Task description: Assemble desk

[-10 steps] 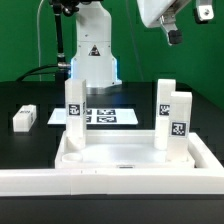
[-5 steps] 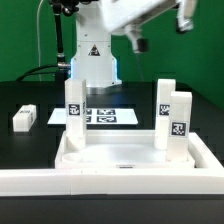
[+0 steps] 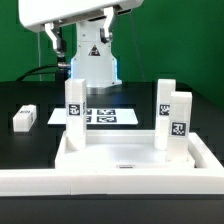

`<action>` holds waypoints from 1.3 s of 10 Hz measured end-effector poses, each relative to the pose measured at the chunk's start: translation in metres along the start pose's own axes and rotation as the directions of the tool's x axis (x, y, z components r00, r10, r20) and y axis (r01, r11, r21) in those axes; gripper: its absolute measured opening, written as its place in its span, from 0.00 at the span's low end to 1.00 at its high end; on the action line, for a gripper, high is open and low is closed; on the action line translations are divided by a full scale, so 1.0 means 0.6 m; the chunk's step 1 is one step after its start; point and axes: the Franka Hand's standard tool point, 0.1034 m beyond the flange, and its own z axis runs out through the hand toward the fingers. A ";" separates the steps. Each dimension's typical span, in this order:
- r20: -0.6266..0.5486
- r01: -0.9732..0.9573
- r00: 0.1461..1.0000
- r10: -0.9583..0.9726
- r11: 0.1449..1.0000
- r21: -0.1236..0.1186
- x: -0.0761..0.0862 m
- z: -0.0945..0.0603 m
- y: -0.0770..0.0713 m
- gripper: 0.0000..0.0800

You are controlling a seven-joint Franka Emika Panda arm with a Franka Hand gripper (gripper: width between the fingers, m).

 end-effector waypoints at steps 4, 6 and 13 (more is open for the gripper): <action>0.028 0.339 0.941 -0.338 0.940 -0.045 -0.013 0.017 0.072 0.81; 0.082 0.322 0.945 -0.316 0.944 -0.077 -0.026 0.020 0.178 0.81; 0.447 0.275 0.861 -0.245 0.961 -0.003 -0.064 0.056 0.247 0.81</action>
Offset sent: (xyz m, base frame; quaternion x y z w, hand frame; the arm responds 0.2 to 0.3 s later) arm -0.0336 -0.0750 -0.0643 -0.0094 -0.0272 -0.2650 0.9638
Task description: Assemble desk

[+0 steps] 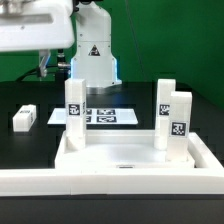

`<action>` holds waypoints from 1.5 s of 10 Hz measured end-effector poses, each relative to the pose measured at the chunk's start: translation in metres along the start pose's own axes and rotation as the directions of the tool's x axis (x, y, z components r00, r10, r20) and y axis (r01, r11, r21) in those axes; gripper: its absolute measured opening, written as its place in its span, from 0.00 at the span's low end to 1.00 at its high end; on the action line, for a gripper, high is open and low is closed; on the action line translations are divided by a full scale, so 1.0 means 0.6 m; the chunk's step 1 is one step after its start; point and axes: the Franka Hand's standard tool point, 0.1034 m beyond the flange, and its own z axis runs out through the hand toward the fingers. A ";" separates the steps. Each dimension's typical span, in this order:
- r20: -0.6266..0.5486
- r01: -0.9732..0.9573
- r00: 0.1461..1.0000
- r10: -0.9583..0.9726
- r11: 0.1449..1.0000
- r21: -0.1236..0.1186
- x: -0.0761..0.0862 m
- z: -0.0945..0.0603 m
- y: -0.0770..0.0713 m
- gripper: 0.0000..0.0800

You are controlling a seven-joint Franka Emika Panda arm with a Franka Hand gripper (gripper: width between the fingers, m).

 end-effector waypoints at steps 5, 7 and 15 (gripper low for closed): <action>0.446 -0.025 0.895 0.030 1.000 -0.017 -0.041 0.055 0.051 0.81; 0.550 -0.035 0.835 0.031 0.999 -0.004 -0.050 0.060 0.047 0.81; 0.677 -0.060 0.735 0.033 0.998 0.018 -0.086 0.094 0.034 0.81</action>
Offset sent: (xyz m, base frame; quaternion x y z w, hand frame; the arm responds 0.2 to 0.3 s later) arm -0.0261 0.0146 -0.0007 -0.0654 -0.2680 0.0419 0.9603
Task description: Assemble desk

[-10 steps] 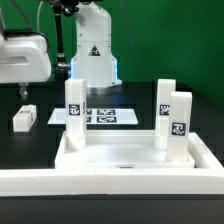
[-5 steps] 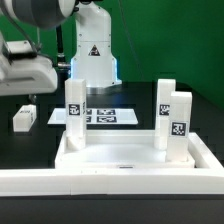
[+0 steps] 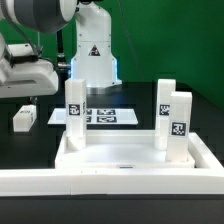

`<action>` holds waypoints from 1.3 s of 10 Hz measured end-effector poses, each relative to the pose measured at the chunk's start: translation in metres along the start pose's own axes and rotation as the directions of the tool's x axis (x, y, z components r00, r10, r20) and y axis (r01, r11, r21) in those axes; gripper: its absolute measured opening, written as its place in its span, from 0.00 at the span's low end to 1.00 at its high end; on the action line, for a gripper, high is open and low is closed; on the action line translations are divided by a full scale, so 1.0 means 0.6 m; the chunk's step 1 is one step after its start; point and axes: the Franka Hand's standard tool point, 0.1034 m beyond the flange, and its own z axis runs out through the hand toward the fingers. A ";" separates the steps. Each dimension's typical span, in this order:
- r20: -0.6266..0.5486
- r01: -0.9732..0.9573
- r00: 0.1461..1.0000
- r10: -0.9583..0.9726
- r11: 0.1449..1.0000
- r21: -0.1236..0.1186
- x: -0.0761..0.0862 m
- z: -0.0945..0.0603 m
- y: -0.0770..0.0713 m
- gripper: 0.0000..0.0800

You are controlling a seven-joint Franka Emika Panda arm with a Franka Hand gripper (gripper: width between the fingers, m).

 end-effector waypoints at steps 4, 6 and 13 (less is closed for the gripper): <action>0.191 -0.034 0.981 0.034 0.999 0.000 0.014 0.095 -0.002 0.81; 0.180 -0.029 0.983 0.032 0.999 -0.018 0.022 0.099 -0.005 0.81; 0.179 -0.033 0.983 0.035 0.999 -0.015 0.021 0.099 -0.001 0.36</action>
Offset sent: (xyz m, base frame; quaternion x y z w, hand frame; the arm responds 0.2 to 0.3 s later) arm -0.0206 0.0154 -0.0361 0.0080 -0.1761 0.0041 0.9843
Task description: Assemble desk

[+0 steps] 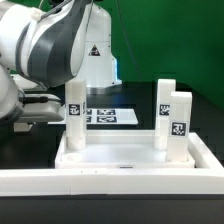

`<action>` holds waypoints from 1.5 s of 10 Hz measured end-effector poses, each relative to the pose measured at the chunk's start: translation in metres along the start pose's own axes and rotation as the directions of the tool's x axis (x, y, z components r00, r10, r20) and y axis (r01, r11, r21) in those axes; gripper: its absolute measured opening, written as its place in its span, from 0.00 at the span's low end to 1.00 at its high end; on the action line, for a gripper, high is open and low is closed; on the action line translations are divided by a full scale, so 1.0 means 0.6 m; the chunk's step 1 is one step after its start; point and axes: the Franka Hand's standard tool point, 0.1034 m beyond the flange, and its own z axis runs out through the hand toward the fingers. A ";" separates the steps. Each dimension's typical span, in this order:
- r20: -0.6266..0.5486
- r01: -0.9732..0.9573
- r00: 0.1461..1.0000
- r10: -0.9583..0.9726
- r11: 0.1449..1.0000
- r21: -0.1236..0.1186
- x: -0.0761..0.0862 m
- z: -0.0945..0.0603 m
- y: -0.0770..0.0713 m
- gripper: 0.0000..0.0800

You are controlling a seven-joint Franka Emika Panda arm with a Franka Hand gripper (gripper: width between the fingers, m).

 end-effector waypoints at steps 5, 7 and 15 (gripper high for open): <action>0.000 -0.001 1.000 0.001 1.000 0.001 0.000 0.000 0.001 0.36; 0.003 0.015 1.000 -0.015 1.000 0.008 -0.032 -0.039 0.002 0.36; -0.398 0.036 0.916 -0.043 0.999 -0.026 -0.099 -0.206 -0.004 0.36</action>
Offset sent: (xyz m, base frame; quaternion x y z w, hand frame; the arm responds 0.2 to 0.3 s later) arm 0.0000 0.0000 0.0000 0.0000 0.0000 0.0000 1.0000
